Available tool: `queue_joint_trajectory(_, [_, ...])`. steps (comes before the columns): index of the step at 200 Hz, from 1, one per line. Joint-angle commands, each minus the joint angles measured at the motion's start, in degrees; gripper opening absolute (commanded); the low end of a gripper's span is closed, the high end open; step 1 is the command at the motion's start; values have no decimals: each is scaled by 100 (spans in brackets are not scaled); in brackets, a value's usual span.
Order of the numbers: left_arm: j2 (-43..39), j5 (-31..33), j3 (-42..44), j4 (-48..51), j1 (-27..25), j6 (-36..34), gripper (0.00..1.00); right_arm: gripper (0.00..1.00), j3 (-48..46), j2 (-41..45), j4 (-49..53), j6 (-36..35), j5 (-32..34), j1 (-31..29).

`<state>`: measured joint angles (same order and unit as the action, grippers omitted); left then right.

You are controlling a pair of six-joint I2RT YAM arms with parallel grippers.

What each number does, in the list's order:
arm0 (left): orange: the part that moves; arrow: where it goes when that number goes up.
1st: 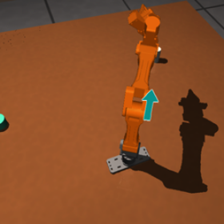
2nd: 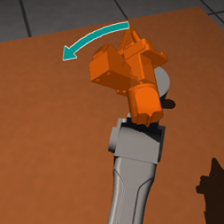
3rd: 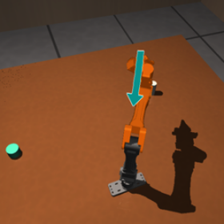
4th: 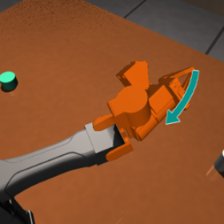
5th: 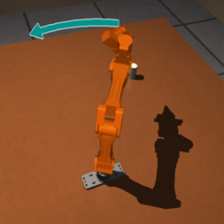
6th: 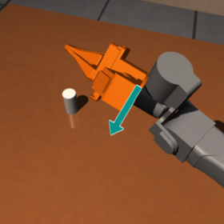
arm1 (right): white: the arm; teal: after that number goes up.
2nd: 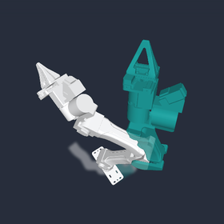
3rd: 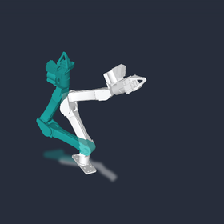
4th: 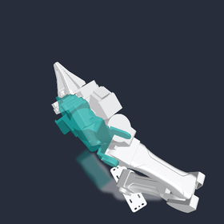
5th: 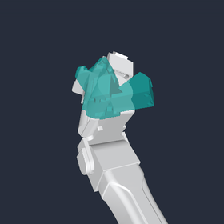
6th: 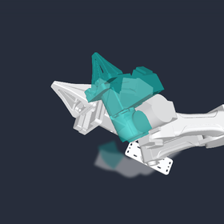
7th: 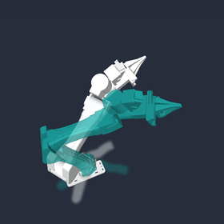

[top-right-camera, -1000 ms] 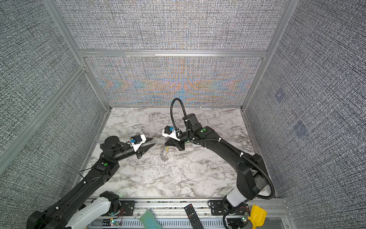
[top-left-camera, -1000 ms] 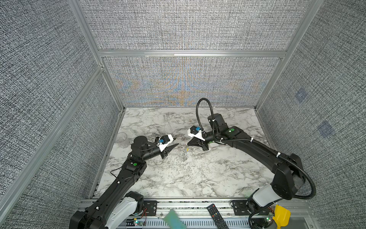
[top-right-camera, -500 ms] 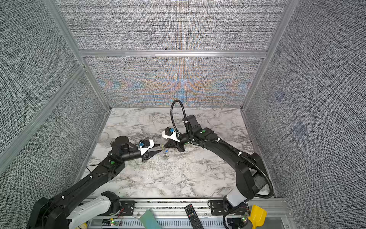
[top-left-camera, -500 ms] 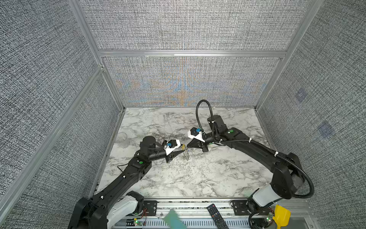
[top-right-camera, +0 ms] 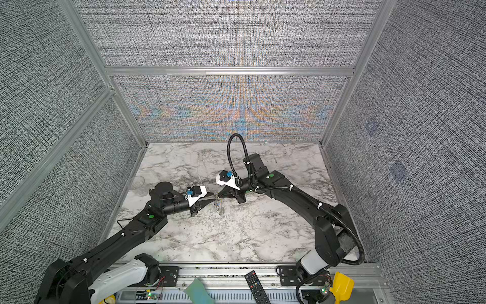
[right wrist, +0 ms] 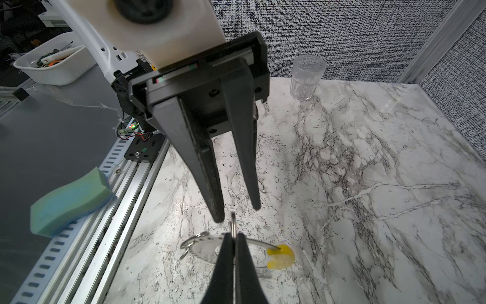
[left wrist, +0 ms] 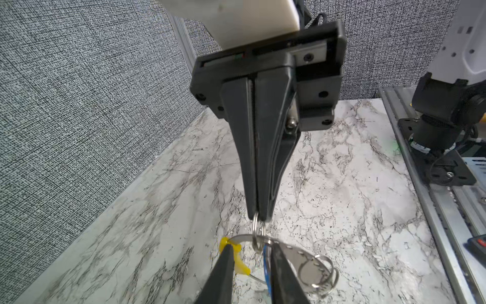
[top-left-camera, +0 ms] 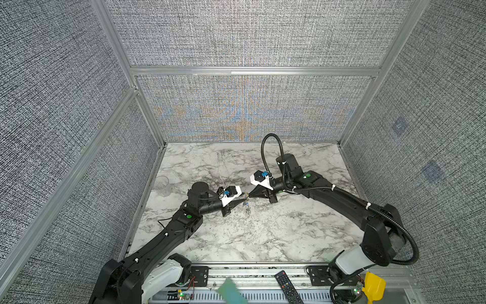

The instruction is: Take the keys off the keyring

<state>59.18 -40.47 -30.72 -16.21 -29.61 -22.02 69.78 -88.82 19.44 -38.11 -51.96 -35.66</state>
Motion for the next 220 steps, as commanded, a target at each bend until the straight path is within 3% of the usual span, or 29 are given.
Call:
queue_joint_trajectory(1, [42,5,-13,-198,-52,49,26,0,-23,47,-20,-154,-141,-14])
queue_joint_trajectory(59, [216,-66,-85,-256,-177,-3,17,0,-21,72,123,-281,-102,-18])
queue_joint_trajectory(169, [401,-154,-237,-186,-218,-8,17,0,68,17,402,-535,65,31])
queue_joint_trajectory(220, [478,-220,-255,-198,-230,-65,10,0,71,-4,363,-554,37,42])
